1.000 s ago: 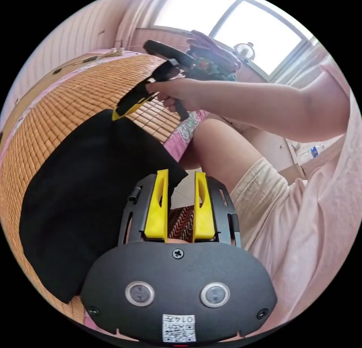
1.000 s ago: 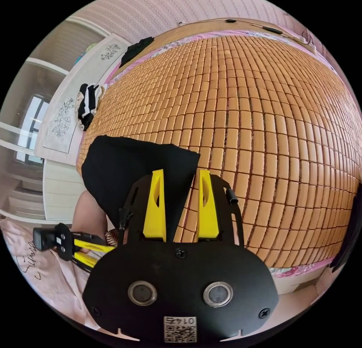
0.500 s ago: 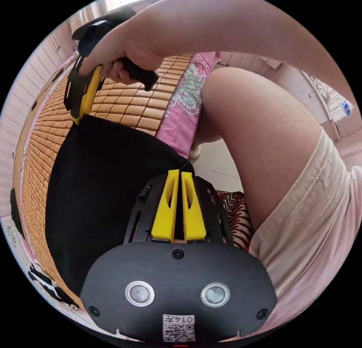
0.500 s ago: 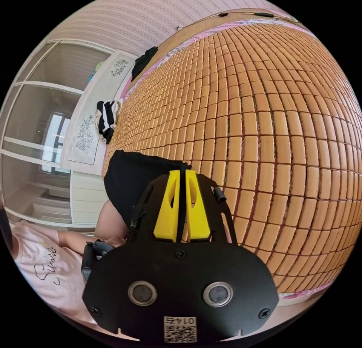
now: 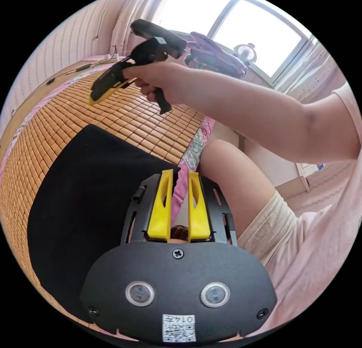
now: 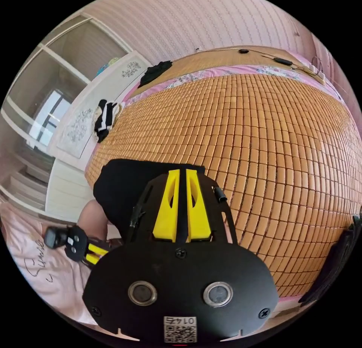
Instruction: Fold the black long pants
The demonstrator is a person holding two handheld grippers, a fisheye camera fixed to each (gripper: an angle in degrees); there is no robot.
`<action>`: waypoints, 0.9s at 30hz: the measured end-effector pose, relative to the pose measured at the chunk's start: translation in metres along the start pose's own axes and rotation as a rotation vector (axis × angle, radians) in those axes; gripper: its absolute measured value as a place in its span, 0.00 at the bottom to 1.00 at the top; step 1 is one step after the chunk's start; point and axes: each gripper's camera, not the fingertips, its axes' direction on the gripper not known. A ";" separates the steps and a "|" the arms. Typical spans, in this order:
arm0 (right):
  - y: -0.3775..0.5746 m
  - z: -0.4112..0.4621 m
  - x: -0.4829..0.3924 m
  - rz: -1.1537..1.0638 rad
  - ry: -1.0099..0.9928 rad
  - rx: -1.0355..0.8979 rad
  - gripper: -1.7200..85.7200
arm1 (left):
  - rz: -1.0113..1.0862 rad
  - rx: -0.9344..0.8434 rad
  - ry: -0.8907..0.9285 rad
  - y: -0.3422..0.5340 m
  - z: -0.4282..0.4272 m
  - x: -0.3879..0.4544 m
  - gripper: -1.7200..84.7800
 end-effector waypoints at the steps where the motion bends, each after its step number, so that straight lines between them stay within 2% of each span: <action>1: 0.008 0.004 -0.010 -0.026 0.004 -0.038 0.04 | -0.026 0.013 -0.012 0.011 -0.009 -0.006 0.09; 5: 0.058 0.047 -0.076 -0.135 0.009 -0.295 0.02 | -0.178 0.015 -0.156 0.044 -0.035 -0.040 0.04; 8: 0.075 0.088 -0.101 -0.189 0.216 -0.454 0.02 | -0.311 0.031 -0.233 0.061 -0.046 -0.066 0.01; 10: 0.076 0.092 -0.113 -0.218 0.252 -0.412 0.02 | -0.346 -0.018 -0.259 0.075 -0.033 -0.078 0.01; 11: 0.075 0.095 -0.118 -0.227 0.255 -0.409 0.02 | -0.363 -0.134 -0.276 0.083 -0.014 -0.084 0.01; 12: 0.074 0.097 -0.120 -0.213 0.243 -0.403 0.01 | -0.363 -0.175 -0.267 0.088 -0.006 -0.085 0.01; 13: 0.073 0.097 -0.120 -0.200 0.232 -0.400 0.01 | -0.368 -0.076 -0.284 0.095 -0.010 -0.082 0.01; 16: 0.059 0.097 -0.124 -0.160 0.142 -0.492 0.01 | -0.353 -0.107 -0.326 0.092 -0.004 -0.074 0.01; 17: 0.049 0.084 -0.136 -0.207 0.166 -0.447 0.01 | -0.337 -0.128 -0.358 0.087 -0.004 -0.069 0.01; 18: 0.036 0.065 -0.153 -0.258 0.203 -0.315 0.01 | -0.329 -0.134 -0.373 0.085 -0.005 -0.066 0.01; 20: 0.011 0.053 -0.176 -0.324 0.180 -0.188 0.01 | -0.286 -0.085 -0.412 0.076 -0.015 -0.052 0.01; 23: -0.041 0.087 -0.209 -0.394 0.128 -0.205 0.01 | -0.244 -0.028 -0.383 0.066 -0.015 -0.042 0.01; 25: -0.066 0.120 -0.234 -0.456 0.171 -0.197 0.01 | -0.231 -0.068 -0.408 0.063 -0.001 -0.042 0.01; 27: -0.089 0.178 -0.260 -0.511 0.263 -0.309 0.02 | -0.234 -0.120 -0.462 0.066 0.014 -0.045 0.01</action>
